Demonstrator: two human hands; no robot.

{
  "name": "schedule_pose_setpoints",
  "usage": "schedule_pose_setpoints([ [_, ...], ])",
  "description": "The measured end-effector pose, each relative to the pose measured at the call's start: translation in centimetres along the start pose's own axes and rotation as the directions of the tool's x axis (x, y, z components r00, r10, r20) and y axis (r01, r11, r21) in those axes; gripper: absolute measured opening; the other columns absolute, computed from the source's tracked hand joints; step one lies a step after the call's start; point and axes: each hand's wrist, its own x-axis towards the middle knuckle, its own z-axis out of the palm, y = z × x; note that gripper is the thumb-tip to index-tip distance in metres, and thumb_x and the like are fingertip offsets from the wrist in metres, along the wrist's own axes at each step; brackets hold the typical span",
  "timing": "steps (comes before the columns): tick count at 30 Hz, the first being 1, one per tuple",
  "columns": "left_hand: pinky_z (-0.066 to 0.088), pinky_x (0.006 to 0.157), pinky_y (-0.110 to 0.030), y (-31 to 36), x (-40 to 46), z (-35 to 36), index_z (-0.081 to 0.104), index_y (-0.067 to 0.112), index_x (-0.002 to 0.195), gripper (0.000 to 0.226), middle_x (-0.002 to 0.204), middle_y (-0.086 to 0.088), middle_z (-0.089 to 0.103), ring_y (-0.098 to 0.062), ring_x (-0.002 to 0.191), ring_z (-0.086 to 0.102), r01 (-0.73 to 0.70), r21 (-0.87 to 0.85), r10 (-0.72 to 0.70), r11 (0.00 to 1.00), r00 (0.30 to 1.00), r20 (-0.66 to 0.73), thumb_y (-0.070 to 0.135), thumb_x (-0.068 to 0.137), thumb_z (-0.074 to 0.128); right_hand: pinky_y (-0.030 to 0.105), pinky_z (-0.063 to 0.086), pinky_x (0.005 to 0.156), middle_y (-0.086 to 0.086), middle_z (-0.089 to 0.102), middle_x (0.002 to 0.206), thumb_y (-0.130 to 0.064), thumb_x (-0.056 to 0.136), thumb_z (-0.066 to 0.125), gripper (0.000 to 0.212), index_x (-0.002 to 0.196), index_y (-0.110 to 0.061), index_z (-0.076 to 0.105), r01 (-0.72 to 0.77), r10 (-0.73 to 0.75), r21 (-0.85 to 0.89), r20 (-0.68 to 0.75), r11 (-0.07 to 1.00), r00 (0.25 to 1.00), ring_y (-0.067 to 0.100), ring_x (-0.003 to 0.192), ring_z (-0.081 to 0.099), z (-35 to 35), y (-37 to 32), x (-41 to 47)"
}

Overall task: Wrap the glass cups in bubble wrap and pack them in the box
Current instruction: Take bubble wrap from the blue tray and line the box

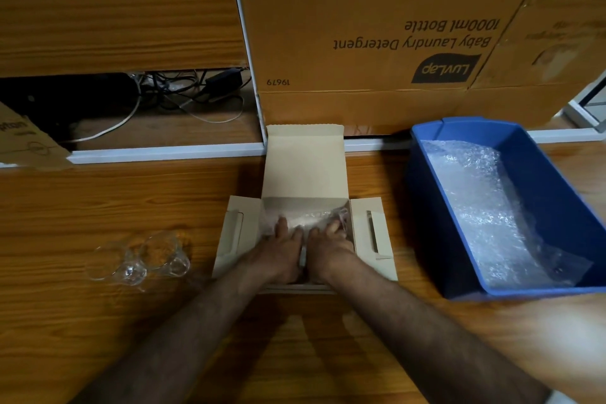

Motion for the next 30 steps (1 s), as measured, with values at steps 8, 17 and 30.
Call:
schedule_pose_setpoints([
  [8, 0.05, 0.103, -0.044, -0.9, 0.2, 0.3, 0.048, 0.023, 0.145, 0.055, 0.15, -0.002, 0.042, -0.027, 0.13, 0.052, -0.17, -0.212, 0.102, 0.962, 0.949, -0.299, 0.008, 0.095, 0.063, 0.05, 0.039, 0.115, 0.033, -0.014, 0.165, -0.023, 0.091, 0.077, 0.11, 0.163, -0.009, -0.006, -0.013, 0.007, 0.073, 0.08, 0.997, 0.997, 0.048, 0.155, 0.007, 0.5, 1.4, 0.8],
  [17, 0.044, 0.106, -0.044, 0.3, -0.9, -0.5, 0.065, 0.015, 0.117, 0.032, 0.13, -0.01, 0.059, -0.029, 0.123, 0.049, 0.156, 0.453, -0.008, 0.878, 0.95, -0.312, 0.034, 0.092, 0.071, 0.039, 0.047, 0.108, 0.036, 0.019, 0.162, -0.024, 0.099, 0.065, 0.072, 0.156, 0.002, 0.029, 0.018, -0.025, -0.202, -0.032, 0.979, 0.999, 0.038, 0.144, 0.041, -0.4, 2.0, -0.7],
  [30, 0.005, 0.128, -0.054, 0.7, -0.7, -1.0, 0.051, 0.01, 0.144, 0.057, 0.162, -0.022, 0.034, -0.039, 0.154, 0.021, 0.121, 0.764, 0.092, 0.634, 0.969, -0.23, 0.031, 0.094, 0.069, 0.041, 0.044, 0.112, 0.036, 0.008, 0.165, -0.028, 0.099, 0.065, 0.085, 0.16, 0.001, 0.013, 0.127, -0.156, -0.335, -0.062, 0.934, 0.986, 0.043, 0.15, 0.032, -1.3, 2.2, -1.9],
])
